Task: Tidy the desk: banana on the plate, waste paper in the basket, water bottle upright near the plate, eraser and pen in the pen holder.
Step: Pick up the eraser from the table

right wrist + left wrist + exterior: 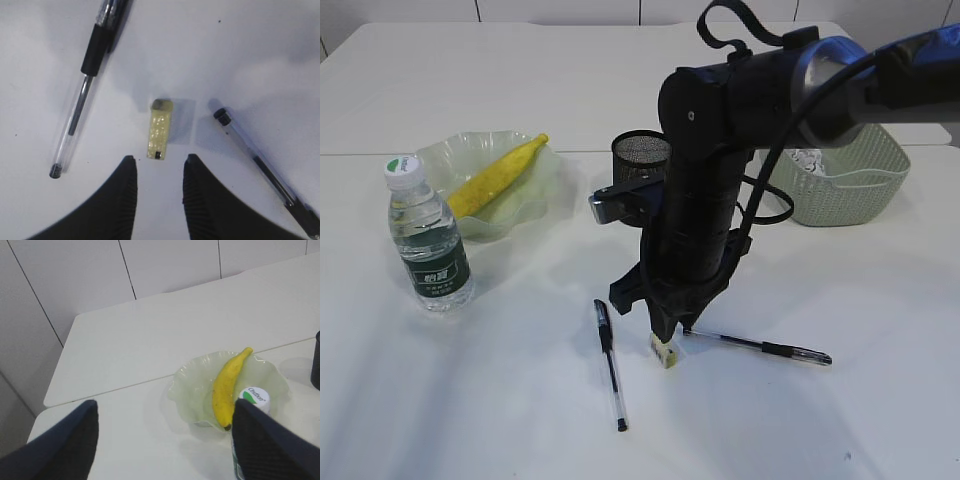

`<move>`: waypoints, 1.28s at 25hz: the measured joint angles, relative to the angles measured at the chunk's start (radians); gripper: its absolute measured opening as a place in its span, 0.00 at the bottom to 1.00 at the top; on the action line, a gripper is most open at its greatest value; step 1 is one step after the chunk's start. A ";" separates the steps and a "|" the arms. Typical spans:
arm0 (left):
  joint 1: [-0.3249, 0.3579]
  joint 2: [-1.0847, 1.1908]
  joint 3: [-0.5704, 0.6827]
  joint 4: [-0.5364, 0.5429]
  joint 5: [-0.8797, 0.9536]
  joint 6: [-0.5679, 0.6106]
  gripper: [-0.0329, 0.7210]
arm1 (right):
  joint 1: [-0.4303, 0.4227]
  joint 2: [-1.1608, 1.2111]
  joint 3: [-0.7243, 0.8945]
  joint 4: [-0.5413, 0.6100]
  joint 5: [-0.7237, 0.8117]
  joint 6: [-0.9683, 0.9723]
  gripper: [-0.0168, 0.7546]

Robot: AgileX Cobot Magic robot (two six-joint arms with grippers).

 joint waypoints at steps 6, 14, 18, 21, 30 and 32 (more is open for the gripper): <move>0.000 0.000 0.000 0.000 0.000 0.000 0.83 | 0.000 0.000 0.000 0.000 0.000 0.000 0.33; 0.000 0.000 0.000 0.000 0.000 0.000 0.83 | 0.000 0.000 0.000 0.015 -0.028 0.000 0.33; 0.000 0.000 0.000 0.000 0.000 0.000 0.83 | 0.000 0.000 0.000 0.024 -0.070 0.000 0.33; 0.000 0.000 0.000 0.000 0.000 0.000 0.83 | 0.000 0.000 0.000 0.033 -0.076 0.000 0.33; 0.000 0.000 0.000 0.000 0.000 0.000 0.83 | 0.000 0.029 0.000 0.036 -0.081 0.000 0.33; 0.000 0.000 0.000 0.000 0.000 0.000 0.83 | 0.000 0.031 0.000 0.037 -0.085 0.000 0.33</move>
